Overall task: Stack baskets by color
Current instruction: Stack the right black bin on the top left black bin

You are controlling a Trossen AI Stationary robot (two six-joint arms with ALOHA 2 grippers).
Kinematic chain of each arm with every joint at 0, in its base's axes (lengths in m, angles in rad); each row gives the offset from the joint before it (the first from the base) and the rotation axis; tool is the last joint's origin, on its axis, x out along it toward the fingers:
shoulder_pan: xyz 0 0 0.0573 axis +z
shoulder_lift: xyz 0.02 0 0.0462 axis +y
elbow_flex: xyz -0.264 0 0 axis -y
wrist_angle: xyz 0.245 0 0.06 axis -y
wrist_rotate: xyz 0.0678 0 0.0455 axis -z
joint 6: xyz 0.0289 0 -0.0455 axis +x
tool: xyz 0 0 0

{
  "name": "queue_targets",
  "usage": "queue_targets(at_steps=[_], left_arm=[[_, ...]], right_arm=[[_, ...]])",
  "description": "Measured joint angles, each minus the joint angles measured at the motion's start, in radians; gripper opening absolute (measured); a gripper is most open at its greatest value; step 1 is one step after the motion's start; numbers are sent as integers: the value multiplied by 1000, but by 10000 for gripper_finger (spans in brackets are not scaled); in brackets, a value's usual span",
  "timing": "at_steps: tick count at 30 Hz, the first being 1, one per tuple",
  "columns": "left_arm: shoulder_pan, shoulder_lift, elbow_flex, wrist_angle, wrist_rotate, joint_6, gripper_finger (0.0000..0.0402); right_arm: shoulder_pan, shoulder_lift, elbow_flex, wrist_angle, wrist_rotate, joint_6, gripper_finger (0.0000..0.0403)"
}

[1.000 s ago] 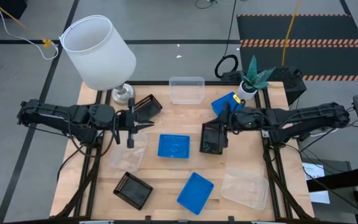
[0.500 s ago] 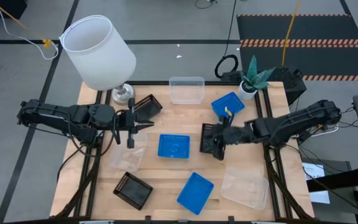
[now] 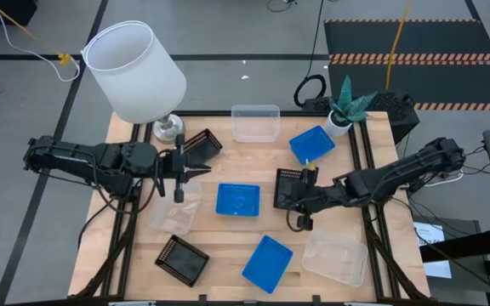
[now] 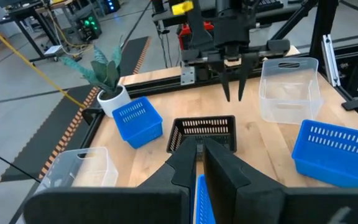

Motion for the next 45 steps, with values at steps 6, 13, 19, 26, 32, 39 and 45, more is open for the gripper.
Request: queue_targets(at_steps=[6, 13, 19, 26, 32, 39, 45], left_arm=[[0, 0, 0, 0, 0, 11, 33], [0, 0, 0, 6, 0, 13, 33], [0, 0, 0, 21, -1, 13, 33], [0, 0, 0, 30, -1, 12, 33], [0, 0, 0, 30, -1, 12, 33], [0, 0, 0, 30, -1, 10, 33], [0, 0, 0, 30, -1, 11, 33]], right_arm=[[-13, 100, -1, -1, -78, -16, 128], [-43, 189, -2, 3, -138, -37, 171], [-76, 257, -2, 10, -181, -73, 168], [-104, 296, -3, 18, -184, -131, 152], [-109, 295, -33, 31, -233, -139, 111], [-116, 295, -37, 35, -237, -185, 16], [-116, 287, -37, 35, -236, -196, 15]])
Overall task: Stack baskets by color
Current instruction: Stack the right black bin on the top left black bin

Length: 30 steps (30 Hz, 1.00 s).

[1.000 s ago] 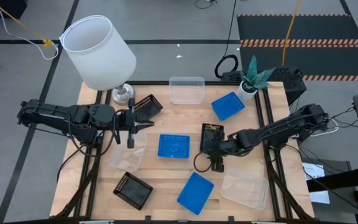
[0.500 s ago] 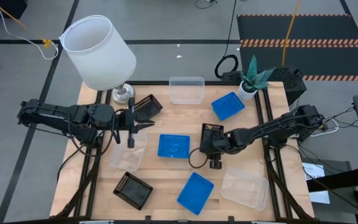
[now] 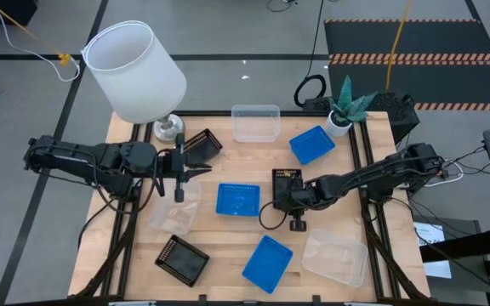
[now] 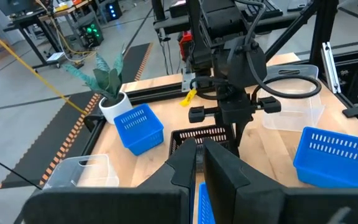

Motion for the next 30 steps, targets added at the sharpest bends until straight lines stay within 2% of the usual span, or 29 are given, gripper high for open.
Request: queue_targets(at_steps=[9, 20, 30], left_arm=[[-1, 23, 1, 27, 0, -5, 33], [0, 101, 1, 71, 0, 58, 33], [0, 103, 0, 97, 0, 62, 33]], right_arm=[[6, -52, 18, -16, 11, -11, 6], [78, -150, 18, -30, 166, -28, 6], [90, -158, 18, -44, 166, -17, 6]])
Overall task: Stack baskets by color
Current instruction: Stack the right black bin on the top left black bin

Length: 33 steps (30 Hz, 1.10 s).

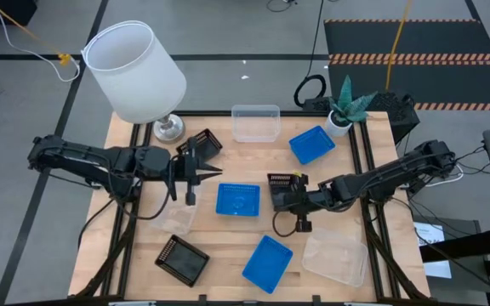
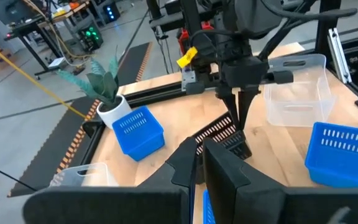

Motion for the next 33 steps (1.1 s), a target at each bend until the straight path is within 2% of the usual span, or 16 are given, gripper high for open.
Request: queue_targets(at_steps=[13, 20, 33], left_arm=[[0, 1, 0, 11, 0, -18, 33], [-1, 1, 0, 14, 0, -23, 33], [-1, 1, 0, 14, 0, -31, 33]], right_arm=[[-17, 14, 0, -83, -14, 158, 6], [-48, 72, -11, -58, -88, 147, 10], [-79, 95, -11, -28, -88, 139, 42]])
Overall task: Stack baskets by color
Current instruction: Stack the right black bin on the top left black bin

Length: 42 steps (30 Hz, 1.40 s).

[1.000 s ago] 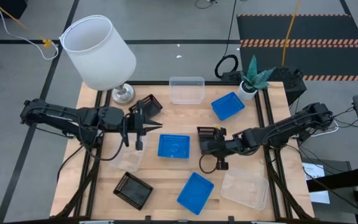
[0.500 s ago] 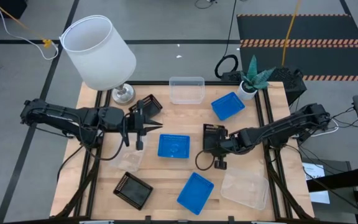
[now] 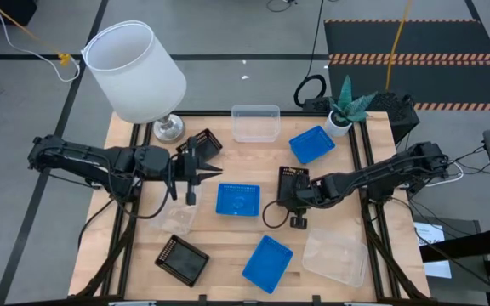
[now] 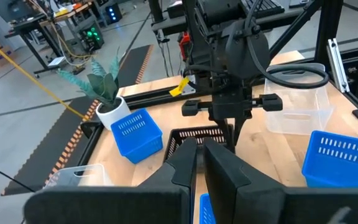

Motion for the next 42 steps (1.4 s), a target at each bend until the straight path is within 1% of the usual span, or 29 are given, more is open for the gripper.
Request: queue_targets(at_steps=[10, 19, 22, 29, 37, 39, 42], left_arm=[[0, 0, 0, -7, 0, -28, 33], [0, 0, 0, -25, 0, -51, 33], [0, 0, 0, -33, 0, -61, 33], [0, 0, 0, -80, 1, -92, 33], [1, 0, 0, -84, 1, -92, 34], [1, 0, 0, -84, 0, -92, 38], [1, 0, 0, -84, 0, -92, 53]], right_arm=[[4, 0, 0, 4, 4, -8, 83], [5, 0, 0, -12, 7, 16, 146], [5, 0, -5, -10, 8, 16, 159], [4, 0, -55, 13, 5, 8, 161], [4, 0, -56, 31, 6, -36, 161], [4, 0, -56, 31, 4, -43, 156], [4, 0, -61, 37, 3, -58, 136]])
